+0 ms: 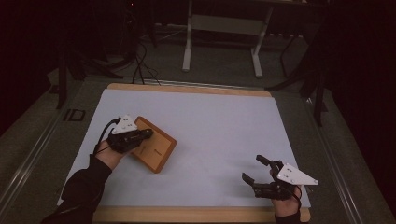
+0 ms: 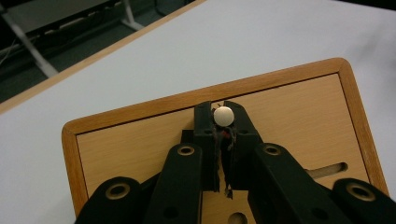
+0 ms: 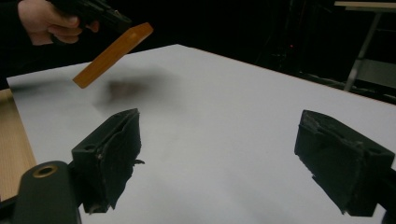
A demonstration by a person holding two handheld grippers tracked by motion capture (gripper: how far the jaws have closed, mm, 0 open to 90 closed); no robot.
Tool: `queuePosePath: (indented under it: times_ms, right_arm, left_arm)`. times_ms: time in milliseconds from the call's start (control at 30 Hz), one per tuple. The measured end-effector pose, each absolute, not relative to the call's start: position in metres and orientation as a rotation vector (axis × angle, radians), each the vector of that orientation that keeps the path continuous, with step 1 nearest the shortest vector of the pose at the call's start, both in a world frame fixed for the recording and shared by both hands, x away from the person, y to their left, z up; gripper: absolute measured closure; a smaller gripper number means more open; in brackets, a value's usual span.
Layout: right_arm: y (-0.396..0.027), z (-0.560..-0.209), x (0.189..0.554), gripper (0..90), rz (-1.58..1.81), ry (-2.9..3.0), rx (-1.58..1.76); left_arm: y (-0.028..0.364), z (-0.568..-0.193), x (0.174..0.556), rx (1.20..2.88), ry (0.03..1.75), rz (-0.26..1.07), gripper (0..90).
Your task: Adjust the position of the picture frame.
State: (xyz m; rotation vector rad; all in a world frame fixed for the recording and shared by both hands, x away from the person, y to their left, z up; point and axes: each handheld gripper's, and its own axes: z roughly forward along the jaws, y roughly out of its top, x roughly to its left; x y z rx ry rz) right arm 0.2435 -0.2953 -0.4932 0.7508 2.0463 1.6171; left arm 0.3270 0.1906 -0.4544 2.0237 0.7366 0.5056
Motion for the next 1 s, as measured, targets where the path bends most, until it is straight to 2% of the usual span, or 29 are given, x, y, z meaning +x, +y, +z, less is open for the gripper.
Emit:
queuePosePath:
  times_ms: [500, 1000]
  right_arm:
    - [-0.297, -0.492, 0.243, 14.2, 1.621, 2.039, 0.744]
    - [-0.299, -0.492, 0.243, 14.2, 1.631, 2.035, 0.743]
  left_arm:
    - [0.128, -0.448, 0.343, 2.072, 0.611, 0.425, 85.7]
    - [0.08, -0.464, 0.354, 2.134, 0.541, 0.332, 85.7]
